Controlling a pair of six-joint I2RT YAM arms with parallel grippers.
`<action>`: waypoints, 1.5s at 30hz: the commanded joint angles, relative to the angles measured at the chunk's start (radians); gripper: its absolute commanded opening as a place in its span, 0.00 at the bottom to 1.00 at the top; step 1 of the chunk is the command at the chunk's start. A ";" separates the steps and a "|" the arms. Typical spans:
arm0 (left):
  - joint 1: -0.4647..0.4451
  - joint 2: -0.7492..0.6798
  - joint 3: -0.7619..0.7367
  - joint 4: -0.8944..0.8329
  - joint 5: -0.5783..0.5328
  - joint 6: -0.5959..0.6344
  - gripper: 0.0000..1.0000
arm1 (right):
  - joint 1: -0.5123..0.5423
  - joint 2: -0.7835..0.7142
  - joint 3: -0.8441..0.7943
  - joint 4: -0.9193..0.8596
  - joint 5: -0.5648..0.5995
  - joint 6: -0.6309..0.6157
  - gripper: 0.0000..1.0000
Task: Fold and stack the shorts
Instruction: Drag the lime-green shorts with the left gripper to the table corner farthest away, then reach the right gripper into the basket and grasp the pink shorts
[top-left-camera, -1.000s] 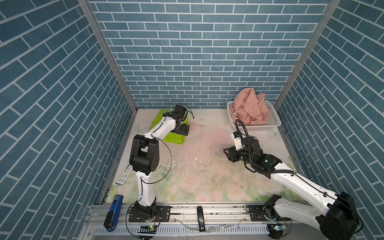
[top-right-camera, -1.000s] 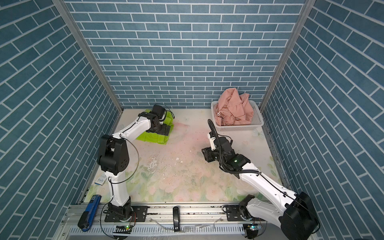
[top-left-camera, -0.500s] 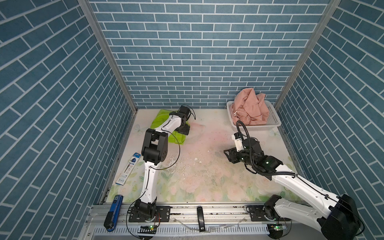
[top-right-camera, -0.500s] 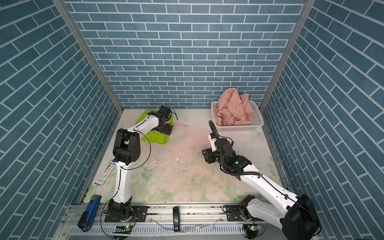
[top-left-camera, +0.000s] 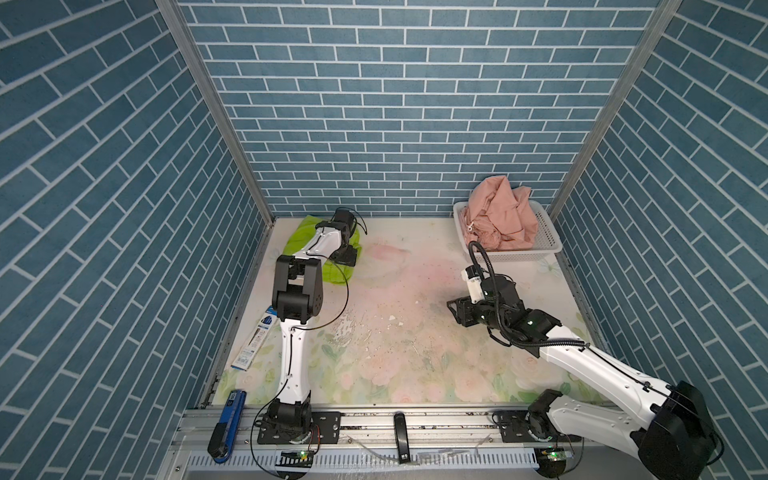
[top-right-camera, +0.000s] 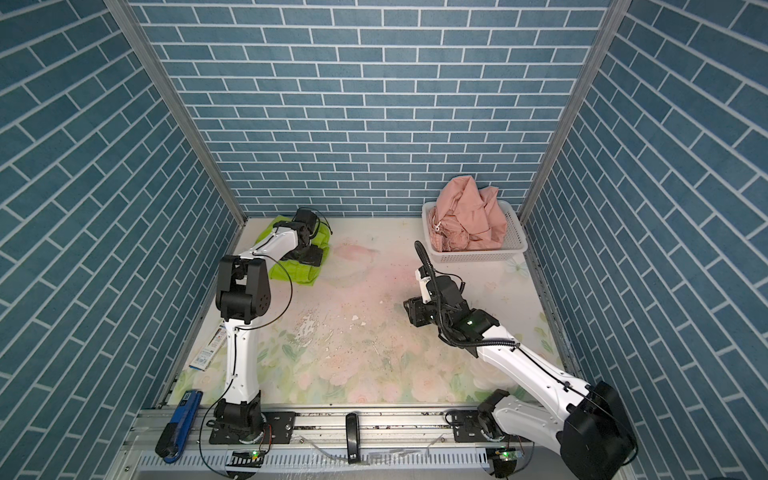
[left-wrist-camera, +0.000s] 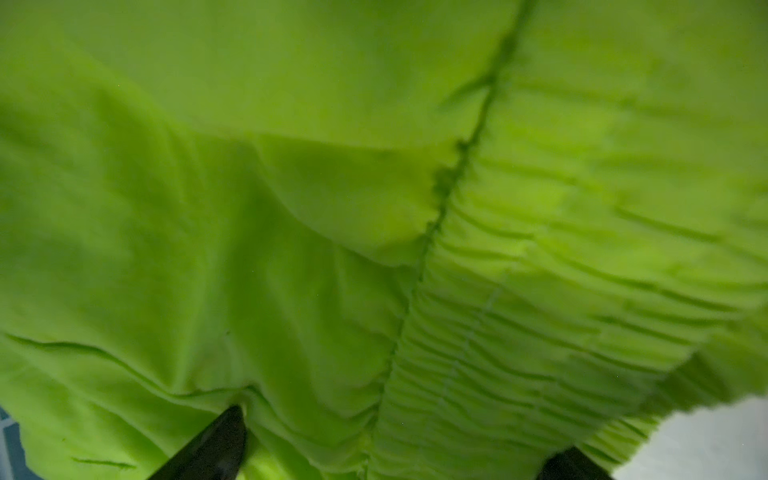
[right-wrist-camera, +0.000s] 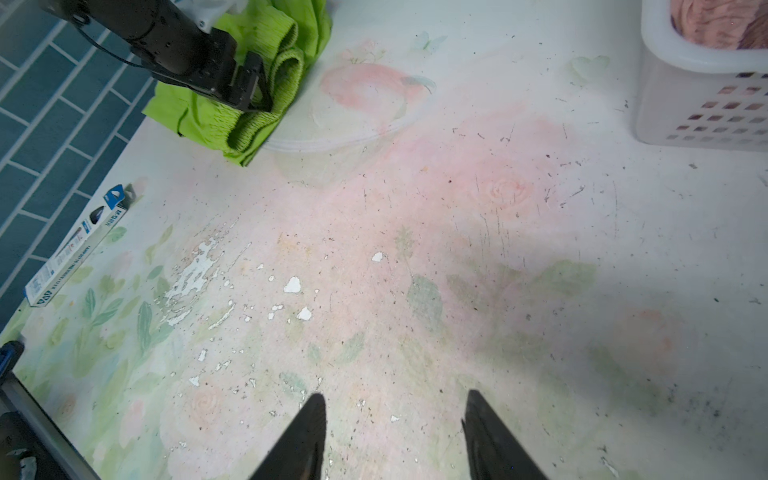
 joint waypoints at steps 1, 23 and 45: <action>0.048 -0.015 -0.016 -0.024 -0.045 0.026 1.00 | -0.005 0.023 0.071 -0.039 0.066 -0.022 0.55; 0.021 -0.674 -0.411 0.196 0.296 -0.139 1.00 | -0.443 0.576 0.811 -0.294 0.081 -0.276 0.68; -0.032 -1.253 -0.877 0.123 0.514 -0.220 1.00 | -0.439 1.166 1.309 -0.196 0.133 -0.190 0.77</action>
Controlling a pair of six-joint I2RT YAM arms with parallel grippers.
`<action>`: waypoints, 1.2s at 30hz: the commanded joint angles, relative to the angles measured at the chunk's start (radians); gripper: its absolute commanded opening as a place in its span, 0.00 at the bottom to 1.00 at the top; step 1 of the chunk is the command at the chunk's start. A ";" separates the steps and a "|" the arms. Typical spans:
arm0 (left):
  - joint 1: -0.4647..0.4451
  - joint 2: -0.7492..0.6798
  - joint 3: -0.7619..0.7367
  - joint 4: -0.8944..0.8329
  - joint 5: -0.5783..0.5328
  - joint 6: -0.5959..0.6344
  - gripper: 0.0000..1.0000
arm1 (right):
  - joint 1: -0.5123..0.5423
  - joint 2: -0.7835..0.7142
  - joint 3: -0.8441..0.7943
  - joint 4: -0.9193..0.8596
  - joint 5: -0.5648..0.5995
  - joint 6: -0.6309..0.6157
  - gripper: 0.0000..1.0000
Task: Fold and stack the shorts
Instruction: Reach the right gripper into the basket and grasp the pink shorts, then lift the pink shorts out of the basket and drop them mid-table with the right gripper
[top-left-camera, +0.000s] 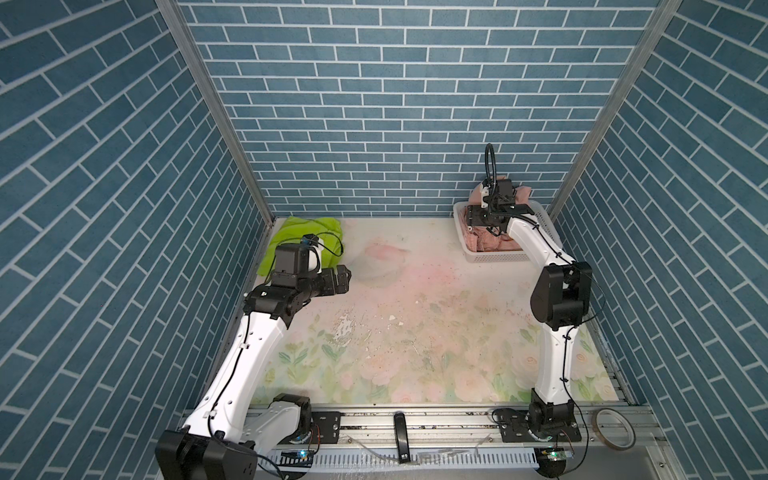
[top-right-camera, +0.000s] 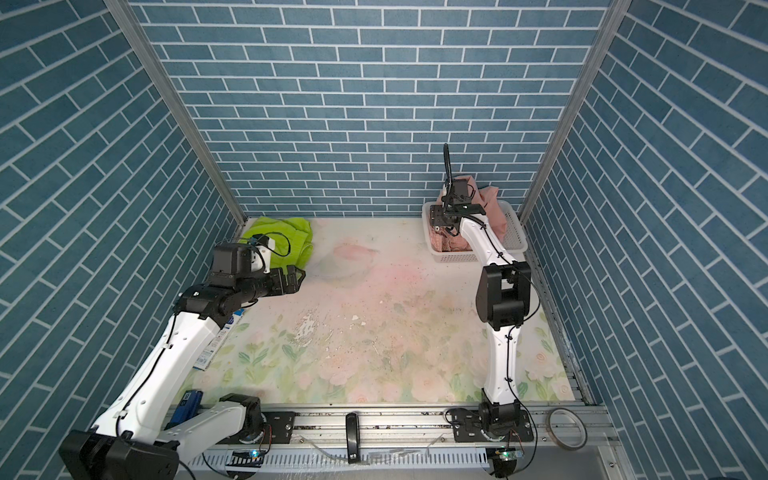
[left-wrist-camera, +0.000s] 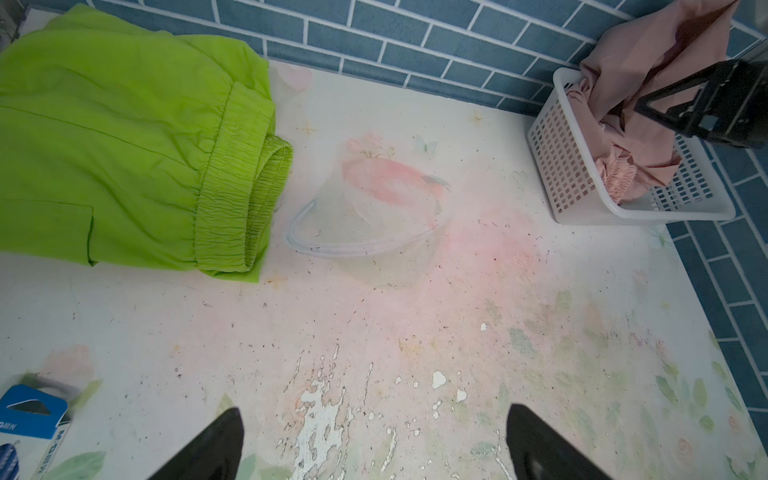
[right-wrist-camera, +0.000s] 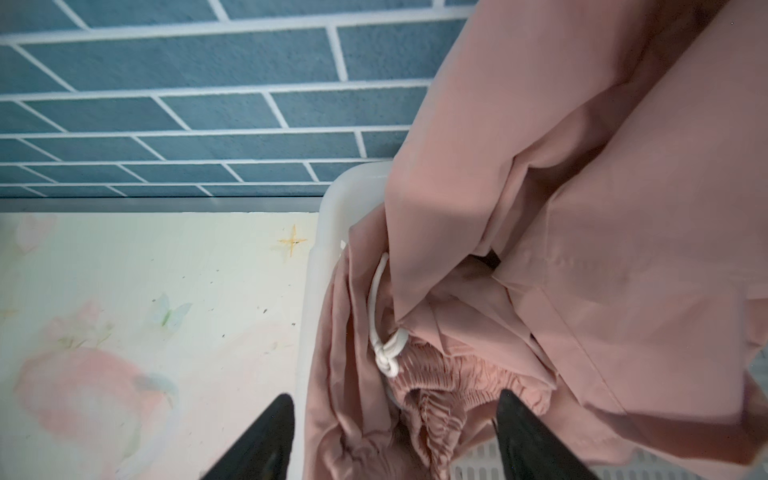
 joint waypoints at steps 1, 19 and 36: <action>-0.002 -0.004 -0.014 -0.036 0.008 -0.004 1.00 | 0.006 0.081 0.022 0.059 0.065 0.045 0.77; -0.002 -0.043 -0.067 0.003 0.064 -0.030 1.00 | 0.009 -0.083 0.021 0.165 0.142 -0.030 0.00; -0.002 -0.079 -0.064 0.039 0.059 -0.030 1.00 | 0.114 -0.347 0.342 0.034 -0.010 -0.093 0.00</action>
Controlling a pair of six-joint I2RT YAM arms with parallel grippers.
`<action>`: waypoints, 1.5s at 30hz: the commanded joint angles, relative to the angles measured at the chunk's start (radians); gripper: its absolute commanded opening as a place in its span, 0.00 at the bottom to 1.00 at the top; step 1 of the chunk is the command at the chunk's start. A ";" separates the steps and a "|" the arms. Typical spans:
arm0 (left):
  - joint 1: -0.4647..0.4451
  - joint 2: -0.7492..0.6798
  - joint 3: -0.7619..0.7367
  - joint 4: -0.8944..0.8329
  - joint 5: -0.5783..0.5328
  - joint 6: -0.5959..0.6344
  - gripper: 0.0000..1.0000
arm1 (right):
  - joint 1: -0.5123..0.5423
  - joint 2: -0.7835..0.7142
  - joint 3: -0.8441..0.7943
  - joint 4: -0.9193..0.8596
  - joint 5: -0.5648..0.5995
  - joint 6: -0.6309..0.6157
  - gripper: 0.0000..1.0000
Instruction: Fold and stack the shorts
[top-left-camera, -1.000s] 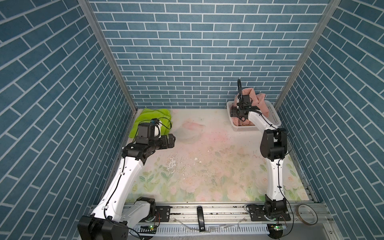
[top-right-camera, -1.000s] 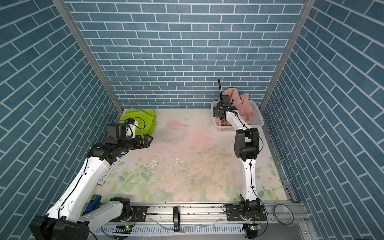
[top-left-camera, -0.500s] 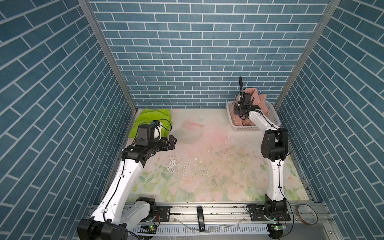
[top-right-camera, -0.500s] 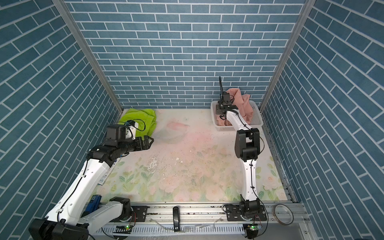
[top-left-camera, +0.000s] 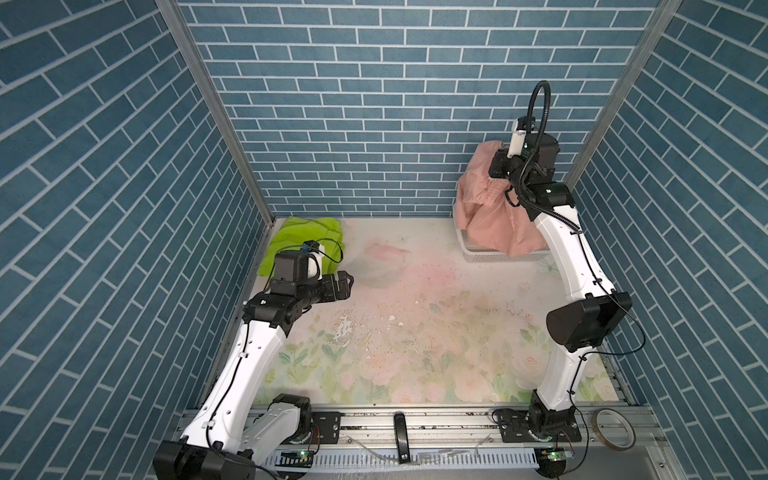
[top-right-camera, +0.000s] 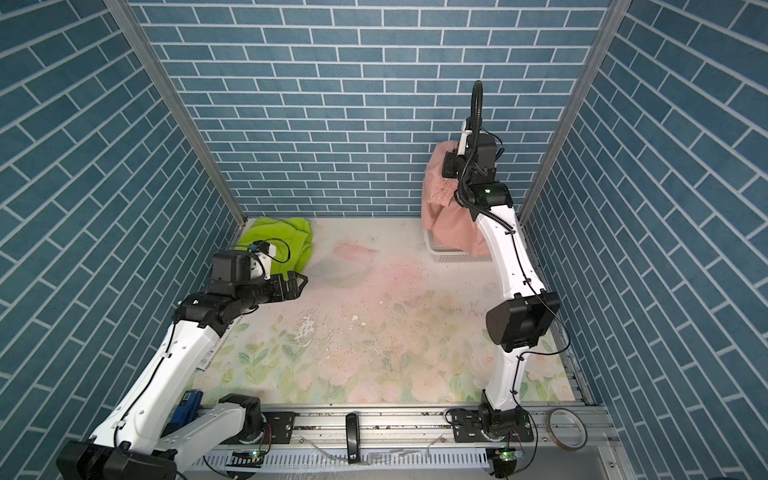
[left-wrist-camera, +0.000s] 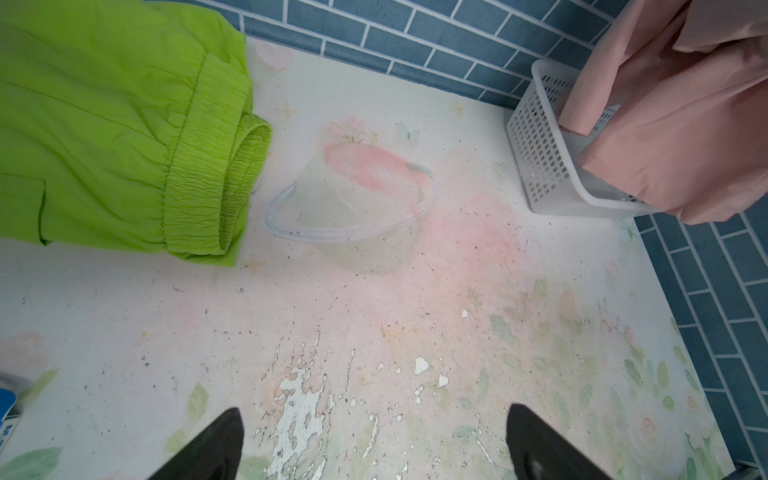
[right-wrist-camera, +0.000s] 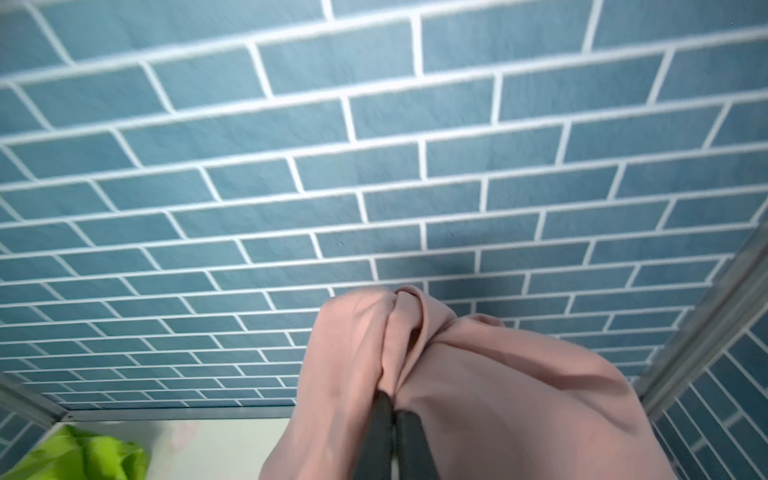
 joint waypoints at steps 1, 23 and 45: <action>-0.002 -0.028 0.007 0.006 0.001 0.001 1.00 | 0.078 -0.060 0.138 -0.086 -0.085 -0.086 0.00; -0.002 -0.045 0.122 -0.234 -0.007 0.107 1.00 | 0.468 0.116 -0.113 -0.346 -0.306 -0.195 0.34; -0.153 0.049 -0.093 -0.041 0.070 -0.004 1.00 | 0.142 -0.219 -0.729 -0.465 0.158 -0.578 0.83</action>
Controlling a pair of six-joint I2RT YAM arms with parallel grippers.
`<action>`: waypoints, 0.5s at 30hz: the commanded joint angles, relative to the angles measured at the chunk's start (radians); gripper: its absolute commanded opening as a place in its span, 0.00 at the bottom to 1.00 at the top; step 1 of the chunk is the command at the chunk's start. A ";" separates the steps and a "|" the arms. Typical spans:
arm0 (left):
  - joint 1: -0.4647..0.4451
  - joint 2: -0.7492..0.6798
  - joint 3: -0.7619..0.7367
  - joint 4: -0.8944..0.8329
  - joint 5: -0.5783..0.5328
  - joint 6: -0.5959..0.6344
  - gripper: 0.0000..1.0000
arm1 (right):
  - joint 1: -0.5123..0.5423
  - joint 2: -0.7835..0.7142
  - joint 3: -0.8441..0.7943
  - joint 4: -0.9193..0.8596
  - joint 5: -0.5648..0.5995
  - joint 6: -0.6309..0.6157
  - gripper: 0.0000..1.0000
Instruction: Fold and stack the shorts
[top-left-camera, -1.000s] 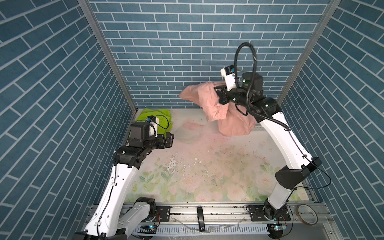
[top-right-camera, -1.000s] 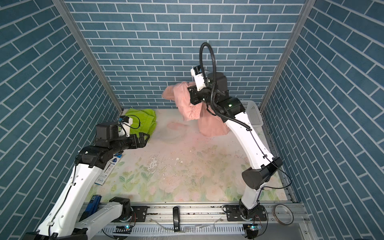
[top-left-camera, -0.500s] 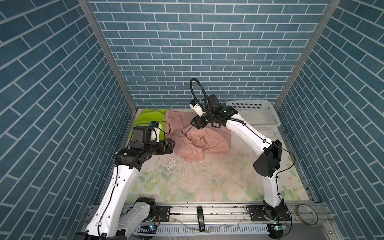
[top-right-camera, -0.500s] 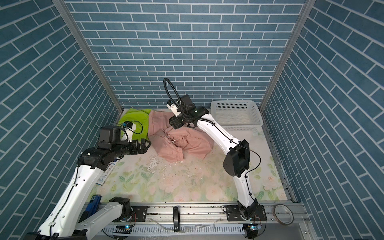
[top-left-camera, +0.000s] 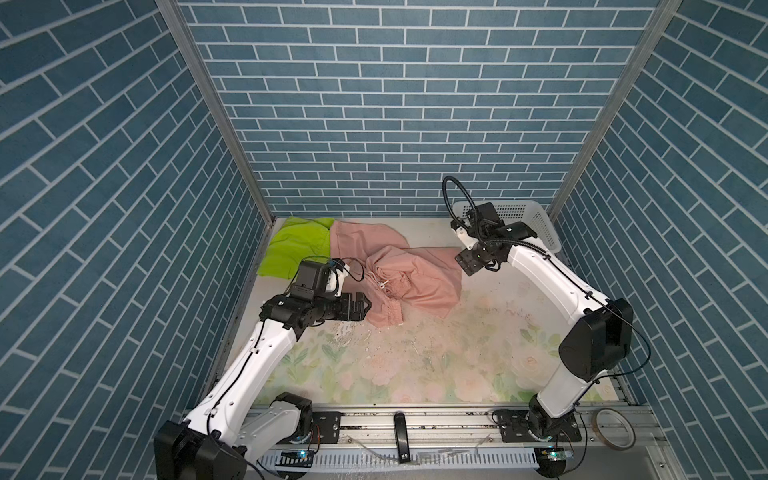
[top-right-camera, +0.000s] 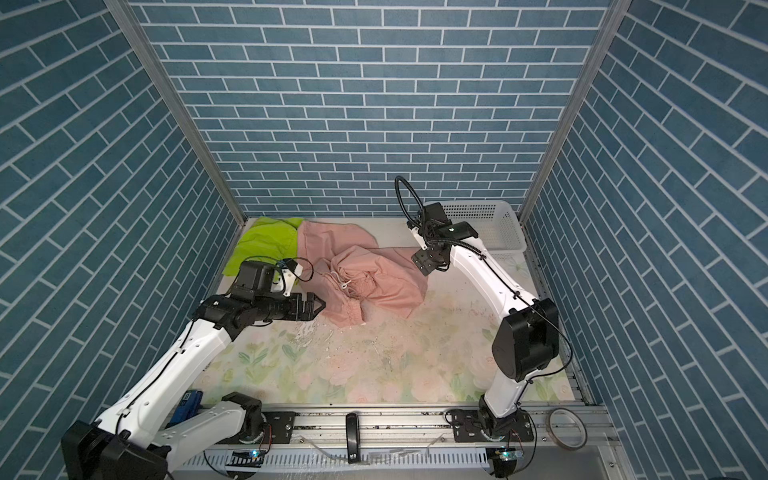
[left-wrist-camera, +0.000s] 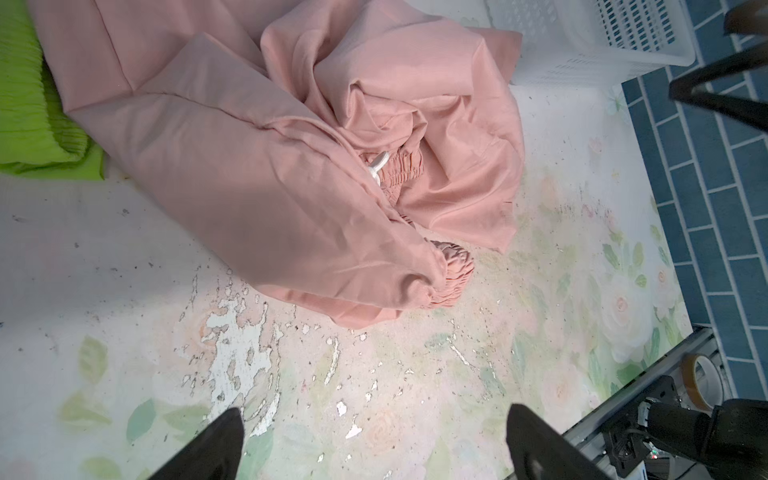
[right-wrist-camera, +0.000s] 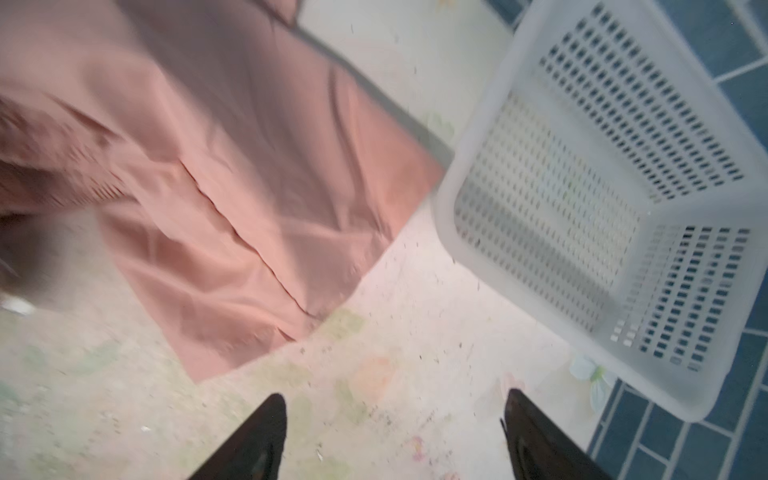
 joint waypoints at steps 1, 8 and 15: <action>-0.009 0.009 -0.014 0.036 -0.006 -0.022 1.00 | -0.049 -0.010 -0.045 0.038 0.076 -0.169 0.83; -0.012 0.014 -0.016 0.036 -0.011 -0.024 1.00 | -0.151 0.097 0.014 0.101 0.036 -0.300 0.85; -0.014 0.004 -0.021 0.023 -0.022 -0.026 1.00 | -0.213 0.268 0.157 0.091 -0.012 -0.347 0.84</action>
